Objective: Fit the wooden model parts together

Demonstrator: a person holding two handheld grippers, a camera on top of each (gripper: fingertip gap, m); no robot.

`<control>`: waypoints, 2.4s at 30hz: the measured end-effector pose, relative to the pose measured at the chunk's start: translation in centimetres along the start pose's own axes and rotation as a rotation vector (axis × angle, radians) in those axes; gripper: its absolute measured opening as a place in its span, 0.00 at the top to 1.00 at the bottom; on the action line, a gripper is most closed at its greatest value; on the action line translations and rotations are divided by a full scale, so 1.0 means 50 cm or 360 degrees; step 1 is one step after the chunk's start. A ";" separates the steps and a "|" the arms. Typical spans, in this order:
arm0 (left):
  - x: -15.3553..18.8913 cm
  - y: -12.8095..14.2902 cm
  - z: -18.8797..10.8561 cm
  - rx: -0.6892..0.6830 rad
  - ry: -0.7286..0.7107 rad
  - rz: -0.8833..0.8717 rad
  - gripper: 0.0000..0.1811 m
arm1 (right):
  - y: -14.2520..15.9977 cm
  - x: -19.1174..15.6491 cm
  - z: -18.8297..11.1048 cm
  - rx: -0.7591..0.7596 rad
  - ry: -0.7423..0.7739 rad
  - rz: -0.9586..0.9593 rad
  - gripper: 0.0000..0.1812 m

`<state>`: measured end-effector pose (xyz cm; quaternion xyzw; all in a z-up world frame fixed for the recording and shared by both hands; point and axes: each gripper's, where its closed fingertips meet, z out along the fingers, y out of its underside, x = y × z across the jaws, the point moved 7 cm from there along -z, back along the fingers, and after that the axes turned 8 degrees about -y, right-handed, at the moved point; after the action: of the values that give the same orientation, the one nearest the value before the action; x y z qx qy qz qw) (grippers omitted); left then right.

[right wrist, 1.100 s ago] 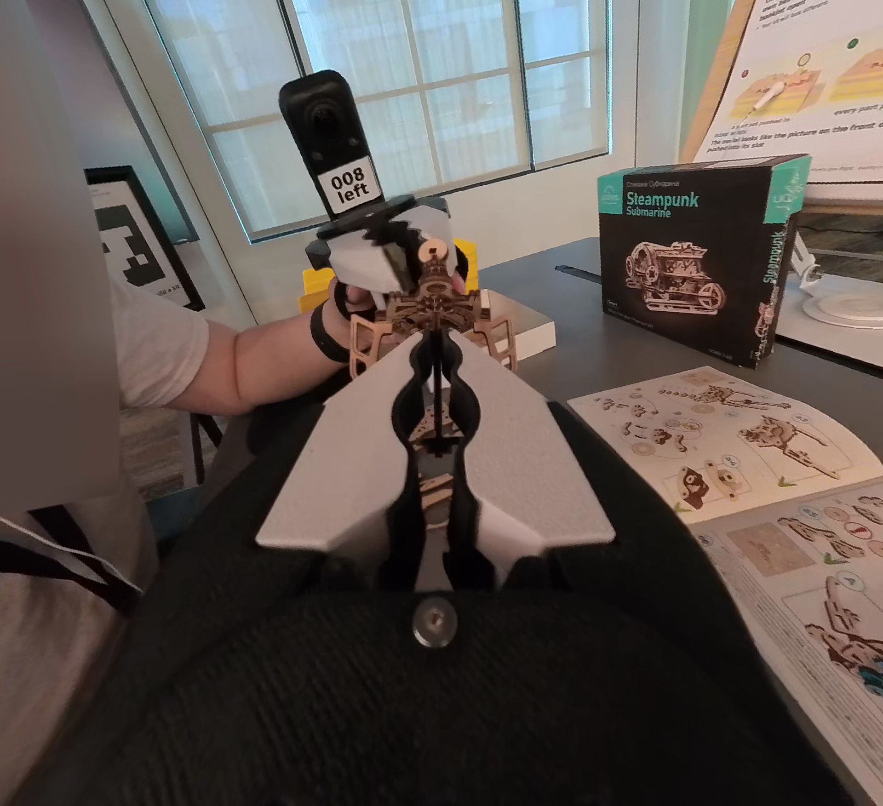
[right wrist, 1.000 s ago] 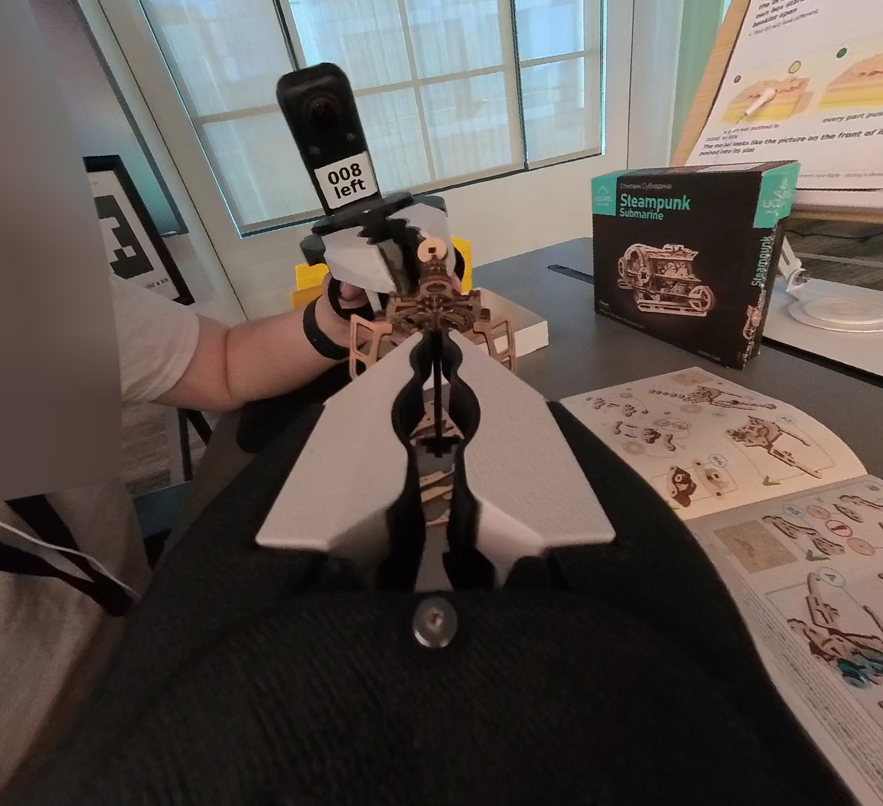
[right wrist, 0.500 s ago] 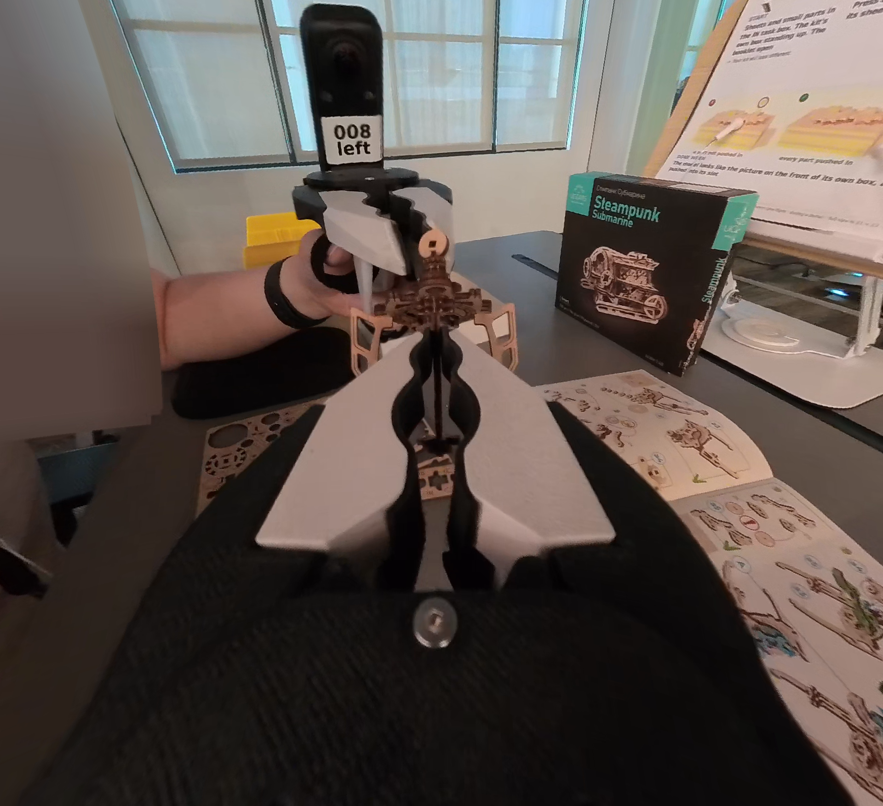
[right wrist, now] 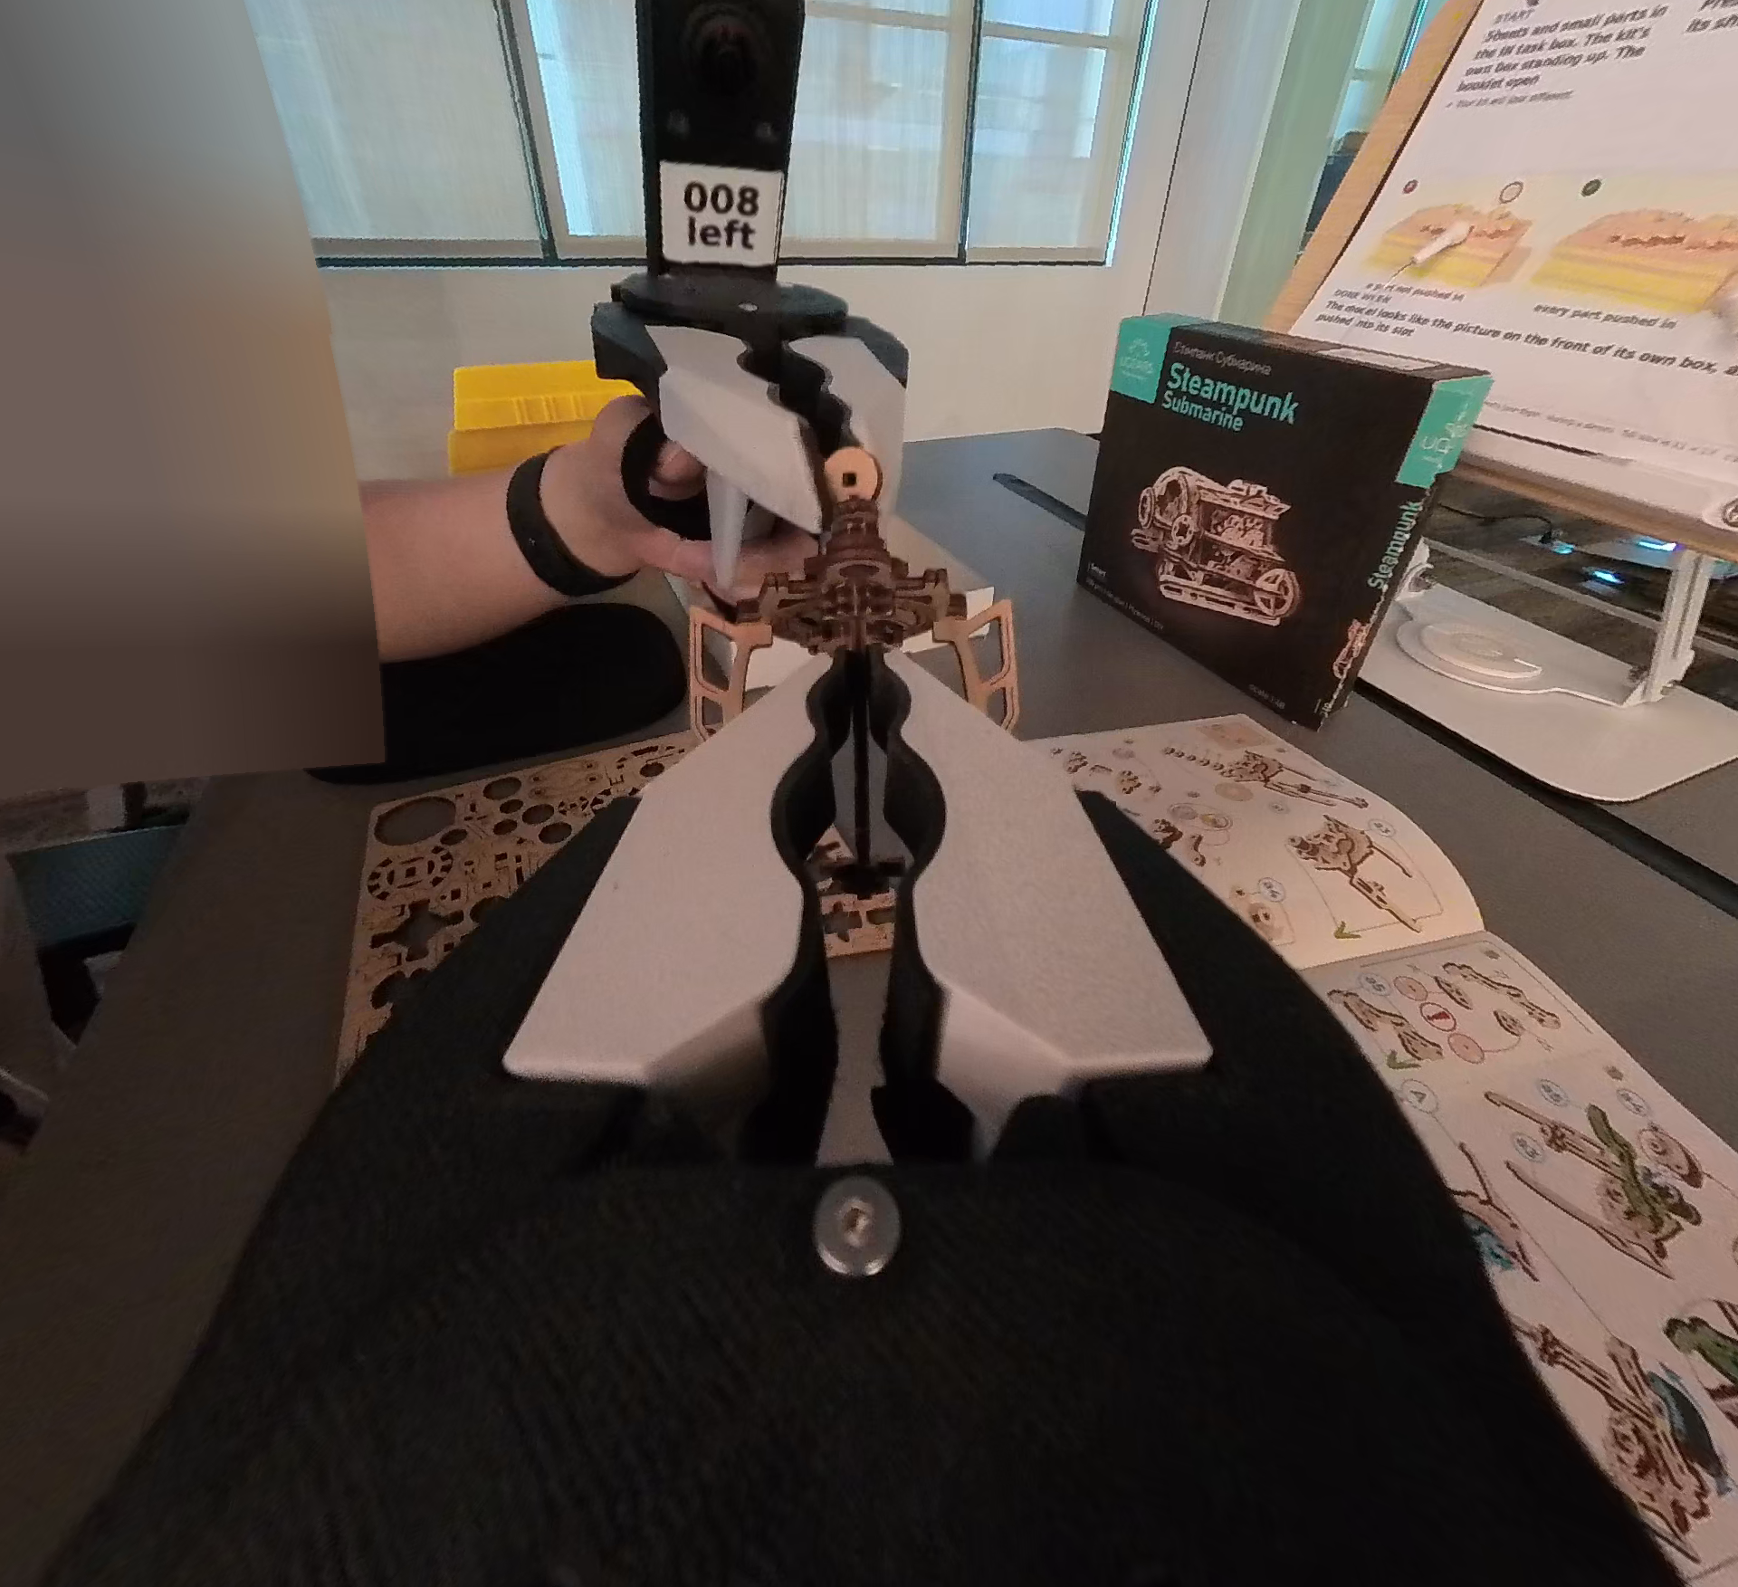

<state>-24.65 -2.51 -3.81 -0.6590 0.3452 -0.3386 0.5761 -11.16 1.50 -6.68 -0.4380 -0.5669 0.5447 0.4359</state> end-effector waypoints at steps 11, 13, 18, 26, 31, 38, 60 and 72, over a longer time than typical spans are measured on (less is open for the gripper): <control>-0.002 0.001 -0.004 -0.0043 -0.0008 0.0039 0.97 | 0.002 0.001 0.001 0.0006 -0.0017 0.0037 1.00; -0.001 0.002 -0.003 -0.0051 -0.0002 0.0044 0.96 | 0.000 0.002 0.000 0.0032 -0.0026 0.0062 1.00; 0.001 0.001 -0.002 -0.0038 -0.0005 0.0042 0.97 | -0.002 0.003 -0.003 0.0030 -0.0016 0.0053 1.00; -0.010 -0.003 -0.014 -0.0044 -0.0042 0.0067 1.00 | -0.002 0.006 -0.007 0.0014 -0.0012 0.0048 1.00; -0.016 -0.010 -0.026 -0.0031 -0.0049 0.0068 0.95 | -0.005 0.008 -0.014 0.0005 -0.0007 0.0021 1.00; 0.004 -0.004 -0.016 -0.0161 -0.0086 0.0260 0.85 | -0.006 0.003 -0.013 -0.0024 0.0001 -0.0047 1.00; 0.023 0.016 -0.002 -0.0286 -0.0097 0.0472 0.94 | 0.003 -0.008 0.000 -0.0138 0.0014 -0.0172 0.99; 0.032 -0.020 -0.023 0.0034 -0.0157 0.0629 0.94 | -0.003 -0.004 -0.008 -0.0040 -0.0030 -0.0104 1.00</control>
<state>-24.70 -4.39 -2.62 -0.5881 0.4355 -0.1899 0.6545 -10.74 1.40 -6.53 -0.4196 -0.5918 0.5273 0.4424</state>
